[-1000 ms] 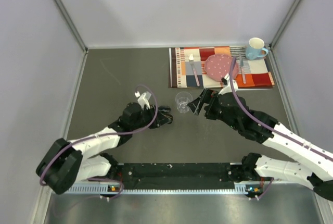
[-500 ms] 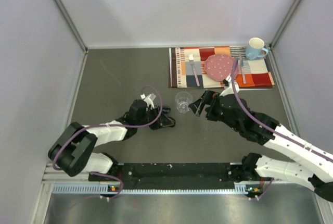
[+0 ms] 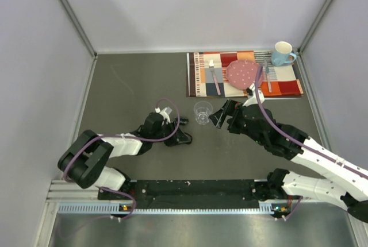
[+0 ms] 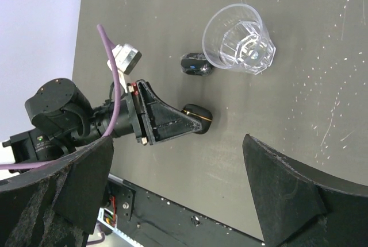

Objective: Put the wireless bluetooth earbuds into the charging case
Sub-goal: Place the charging case at the center of the board.

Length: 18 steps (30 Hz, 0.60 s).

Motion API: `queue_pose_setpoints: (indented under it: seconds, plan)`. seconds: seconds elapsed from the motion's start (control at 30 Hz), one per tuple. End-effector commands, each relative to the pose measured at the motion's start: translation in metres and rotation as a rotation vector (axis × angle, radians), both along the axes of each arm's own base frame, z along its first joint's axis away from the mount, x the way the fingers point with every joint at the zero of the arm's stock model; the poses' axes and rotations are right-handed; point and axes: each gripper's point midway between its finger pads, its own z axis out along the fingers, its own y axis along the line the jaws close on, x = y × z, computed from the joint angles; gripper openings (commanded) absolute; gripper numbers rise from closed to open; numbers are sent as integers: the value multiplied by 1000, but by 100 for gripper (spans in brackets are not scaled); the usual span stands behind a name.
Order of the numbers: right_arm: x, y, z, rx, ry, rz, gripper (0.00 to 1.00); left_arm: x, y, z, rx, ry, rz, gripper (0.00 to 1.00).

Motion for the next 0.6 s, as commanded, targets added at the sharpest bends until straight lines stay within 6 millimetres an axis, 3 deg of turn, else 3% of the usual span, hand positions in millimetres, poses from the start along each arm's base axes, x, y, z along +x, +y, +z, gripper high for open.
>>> queue_pose_setpoints:
  seconds: [0.0, 0.23, 0.3, 0.4, 0.57]
  plan:
    - [5, -4, 5, 11, -23, -28, 93, 4, -1, 1, -22, -20, 13, 29]
    - [5, -5, 4, 14, -22, -34, 93, -2, 9, -8, 25, -15, 23, 38]
    - [5, -5, 4, 14, -21, -35, 93, -3, 13, -9, 46, -35, 21, 57]
    - [5, -5, 5, 14, -23, -30, 93, -5, 26, -11, 106, -58, 38, 64]
    - [5, -6, 5, 15, -25, -34, 93, -4, 45, -9, 214, -87, 73, 68]
